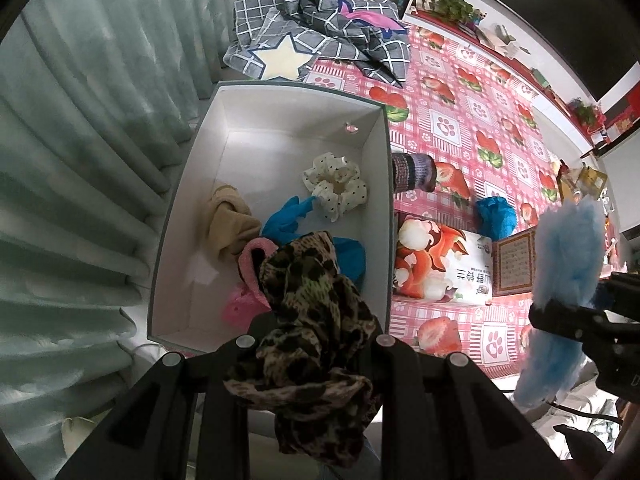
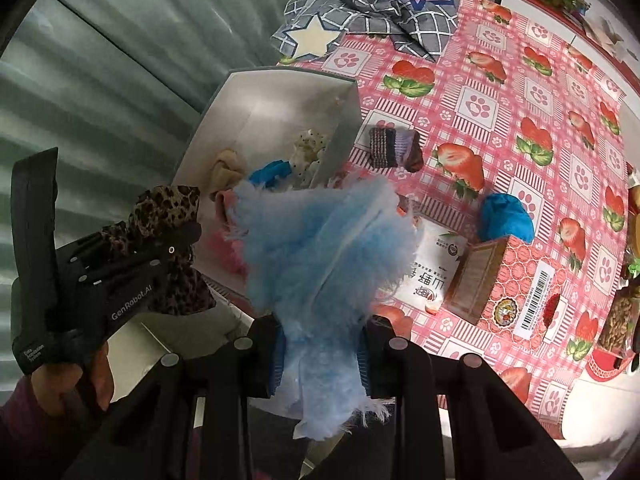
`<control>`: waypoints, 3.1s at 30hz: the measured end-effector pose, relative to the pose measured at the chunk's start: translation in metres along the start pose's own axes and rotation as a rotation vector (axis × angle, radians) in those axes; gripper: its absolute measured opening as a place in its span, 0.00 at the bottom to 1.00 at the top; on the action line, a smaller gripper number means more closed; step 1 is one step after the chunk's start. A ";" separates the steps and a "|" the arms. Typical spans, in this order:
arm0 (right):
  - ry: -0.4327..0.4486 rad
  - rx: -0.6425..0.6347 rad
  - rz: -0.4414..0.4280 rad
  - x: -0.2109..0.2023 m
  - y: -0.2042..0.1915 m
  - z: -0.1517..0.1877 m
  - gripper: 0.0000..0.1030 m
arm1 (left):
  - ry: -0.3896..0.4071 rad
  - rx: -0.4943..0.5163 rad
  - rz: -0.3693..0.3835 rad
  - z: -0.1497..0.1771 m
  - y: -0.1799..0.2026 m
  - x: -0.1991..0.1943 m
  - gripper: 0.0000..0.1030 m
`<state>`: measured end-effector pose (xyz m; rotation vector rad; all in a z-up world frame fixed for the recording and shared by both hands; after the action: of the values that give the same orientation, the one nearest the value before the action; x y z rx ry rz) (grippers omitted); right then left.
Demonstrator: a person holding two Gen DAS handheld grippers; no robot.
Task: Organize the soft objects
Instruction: 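Lower the leopard cloth with left tool while right tool lowers fluffy item over box, then open left tool to drop the leopard cloth while right tool drops fluffy item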
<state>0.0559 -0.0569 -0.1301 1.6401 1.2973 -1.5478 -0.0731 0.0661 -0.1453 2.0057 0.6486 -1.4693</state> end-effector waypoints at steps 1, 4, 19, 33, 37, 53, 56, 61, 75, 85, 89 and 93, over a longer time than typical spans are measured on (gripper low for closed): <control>-0.002 -0.002 -0.001 0.001 -0.001 -0.001 0.29 | -0.001 -0.004 0.000 0.000 -0.001 0.001 0.25; -0.007 -0.006 -0.001 0.003 -0.001 -0.002 0.29 | -0.005 -0.014 -0.002 0.000 -0.004 0.002 0.25; -0.037 -0.002 -0.021 0.013 -0.002 -0.011 0.29 | -0.021 -0.033 -0.001 -0.007 -0.014 0.011 0.25; -0.031 -0.009 -0.047 0.021 -0.003 -0.048 0.29 | 0.007 -0.036 -0.031 -0.035 -0.024 0.011 0.25; -0.026 0.006 -0.078 0.023 -0.006 -0.066 0.29 | 0.024 -0.034 -0.043 -0.052 -0.026 0.011 0.25; -0.032 0.059 -0.119 0.052 -0.012 -0.125 0.29 | 0.009 -0.056 -0.086 -0.092 -0.031 0.033 0.26; -0.035 0.049 -0.117 0.055 -0.015 -0.128 0.29 | -0.002 -0.057 -0.089 -0.090 -0.031 0.036 0.26; -0.033 0.033 -0.124 0.059 -0.020 -0.132 0.29 | -0.018 -0.066 -0.091 -0.086 -0.033 0.040 0.26; -0.047 0.037 -0.151 0.067 -0.025 -0.136 0.32 | -0.008 -0.065 -0.081 -0.084 -0.030 0.036 0.76; -0.014 0.018 -0.149 0.058 -0.027 -0.142 0.80 | -0.060 -0.082 -0.091 -0.080 -0.033 0.043 1.00; 0.008 0.047 -0.110 0.055 -0.016 -0.144 1.00 | -0.055 -0.099 -0.074 -0.081 -0.035 0.041 1.00; 0.008 0.094 -0.131 0.052 -0.008 -0.143 1.00 | -0.062 -0.094 -0.069 -0.080 -0.031 0.040 1.00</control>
<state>0.1051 0.0856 -0.1489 1.6487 1.3791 -1.7050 -0.0276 0.1459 -0.1693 1.8762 0.7535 -1.5059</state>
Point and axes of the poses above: each gripper's, at about its wrist camera, not at the fingertips, and x roughly the way its jaws point, y to its right, z to its underside, the point moved 8 cm from there along x, roughly the way its jaws point, and after that the axes turned 8 degrees about -x, right-handed, at the moved point
